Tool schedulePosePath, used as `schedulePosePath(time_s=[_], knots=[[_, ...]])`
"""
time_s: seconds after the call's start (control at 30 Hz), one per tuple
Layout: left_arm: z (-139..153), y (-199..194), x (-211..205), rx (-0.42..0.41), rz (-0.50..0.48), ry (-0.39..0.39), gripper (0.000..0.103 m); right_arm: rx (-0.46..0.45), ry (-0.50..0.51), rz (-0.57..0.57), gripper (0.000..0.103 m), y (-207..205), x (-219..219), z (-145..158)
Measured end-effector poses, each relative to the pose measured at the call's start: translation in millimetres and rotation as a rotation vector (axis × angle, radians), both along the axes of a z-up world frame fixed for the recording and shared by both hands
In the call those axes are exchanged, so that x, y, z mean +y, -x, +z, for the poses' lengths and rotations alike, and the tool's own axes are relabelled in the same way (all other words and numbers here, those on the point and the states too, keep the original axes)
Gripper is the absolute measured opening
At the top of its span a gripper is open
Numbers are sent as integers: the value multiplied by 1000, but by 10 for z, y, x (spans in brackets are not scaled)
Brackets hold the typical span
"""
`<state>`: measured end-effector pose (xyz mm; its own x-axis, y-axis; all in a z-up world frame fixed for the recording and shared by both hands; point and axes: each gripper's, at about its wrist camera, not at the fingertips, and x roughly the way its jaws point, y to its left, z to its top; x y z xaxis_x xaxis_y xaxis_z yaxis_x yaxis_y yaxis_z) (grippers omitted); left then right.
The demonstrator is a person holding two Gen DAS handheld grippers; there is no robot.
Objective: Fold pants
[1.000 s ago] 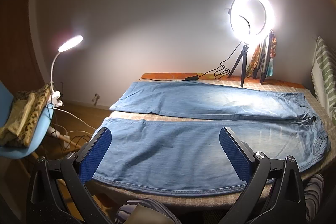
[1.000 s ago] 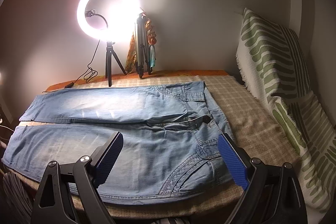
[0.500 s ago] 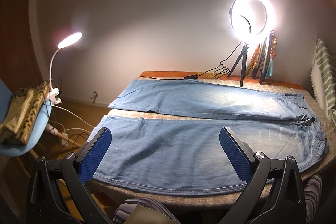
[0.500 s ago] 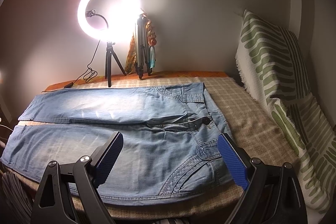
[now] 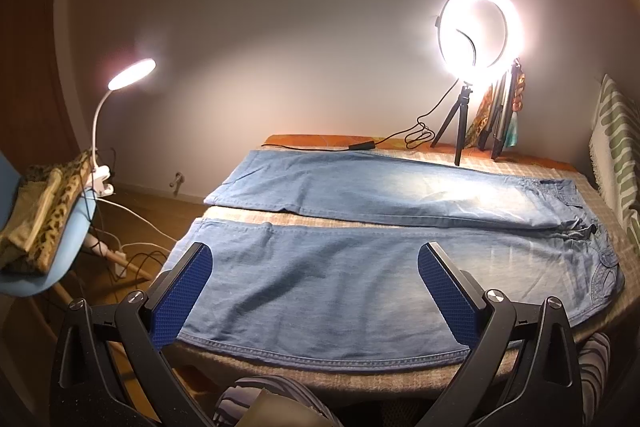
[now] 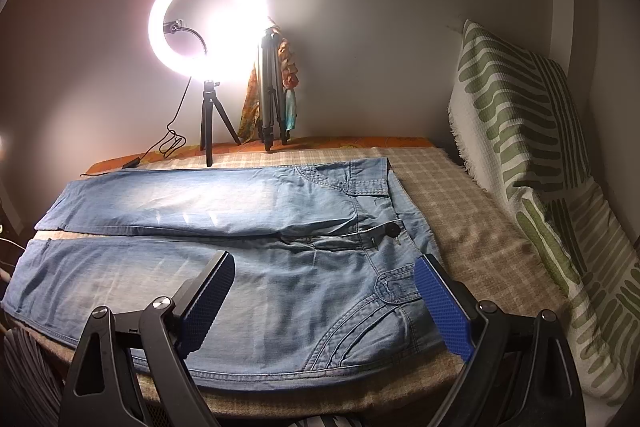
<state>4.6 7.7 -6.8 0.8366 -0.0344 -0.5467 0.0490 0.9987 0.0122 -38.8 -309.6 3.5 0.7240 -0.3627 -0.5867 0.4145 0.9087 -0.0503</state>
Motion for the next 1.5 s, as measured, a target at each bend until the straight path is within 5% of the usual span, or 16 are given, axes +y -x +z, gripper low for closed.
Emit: schedulePosePath(time_s=[1.5], knots=[[-71,-229,143,38,-15,-17,102,-3,34,44,93,-178,75,89]])
